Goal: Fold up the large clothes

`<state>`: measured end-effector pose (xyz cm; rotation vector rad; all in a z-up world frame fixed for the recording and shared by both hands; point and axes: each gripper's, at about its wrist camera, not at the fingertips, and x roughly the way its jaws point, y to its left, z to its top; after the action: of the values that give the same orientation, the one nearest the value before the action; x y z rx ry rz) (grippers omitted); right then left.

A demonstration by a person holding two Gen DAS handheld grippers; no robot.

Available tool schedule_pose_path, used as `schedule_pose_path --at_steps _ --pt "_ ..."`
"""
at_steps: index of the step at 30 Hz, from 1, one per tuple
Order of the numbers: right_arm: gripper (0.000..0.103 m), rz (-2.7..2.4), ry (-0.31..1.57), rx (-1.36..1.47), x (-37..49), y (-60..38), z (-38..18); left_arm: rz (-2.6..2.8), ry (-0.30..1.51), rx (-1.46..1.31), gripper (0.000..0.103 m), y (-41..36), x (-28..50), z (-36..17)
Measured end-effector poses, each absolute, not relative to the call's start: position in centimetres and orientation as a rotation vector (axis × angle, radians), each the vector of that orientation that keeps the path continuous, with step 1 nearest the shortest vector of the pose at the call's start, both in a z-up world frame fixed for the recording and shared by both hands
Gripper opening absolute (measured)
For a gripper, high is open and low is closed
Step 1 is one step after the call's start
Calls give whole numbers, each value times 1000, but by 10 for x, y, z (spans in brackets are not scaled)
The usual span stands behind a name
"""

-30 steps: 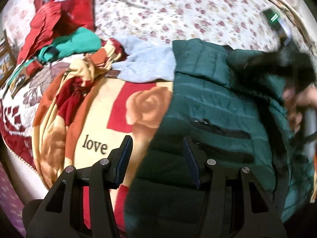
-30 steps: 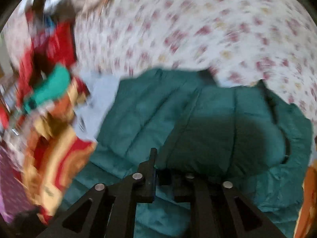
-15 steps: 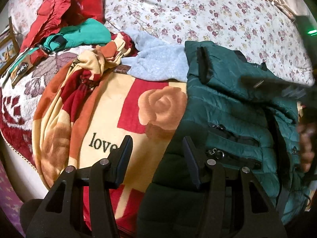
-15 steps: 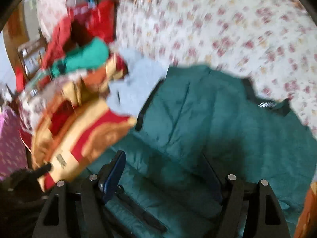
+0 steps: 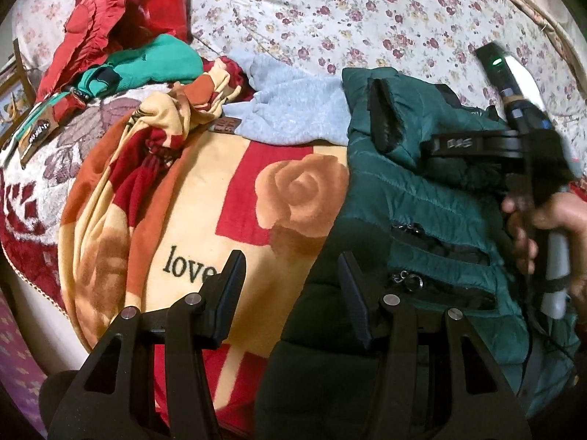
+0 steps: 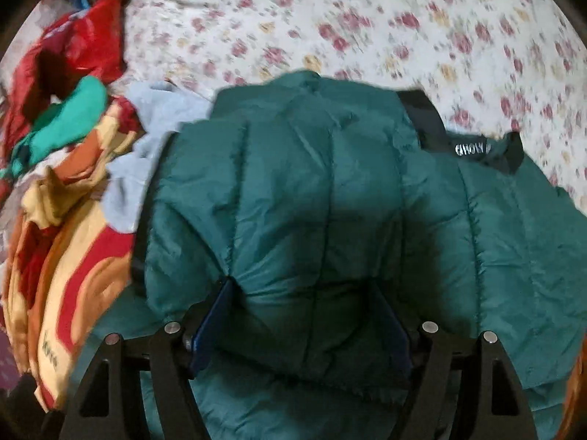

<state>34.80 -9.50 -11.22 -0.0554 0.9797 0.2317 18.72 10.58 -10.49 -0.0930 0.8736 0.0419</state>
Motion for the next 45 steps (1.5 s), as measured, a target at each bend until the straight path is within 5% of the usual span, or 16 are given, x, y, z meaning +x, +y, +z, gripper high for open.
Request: schedule_pose_path --at_steps 13,37,45 --pt "74 136 960 162 210 -216 -74 10 862 -73 52 95 179 -100" --pt "77 -95 990 720 89 -418 -150 -207 1100 -267 53 140 217 -116" --pt "80 87 968 836 75 -416 -155 -440 1177 -308 69 113 212 -142"
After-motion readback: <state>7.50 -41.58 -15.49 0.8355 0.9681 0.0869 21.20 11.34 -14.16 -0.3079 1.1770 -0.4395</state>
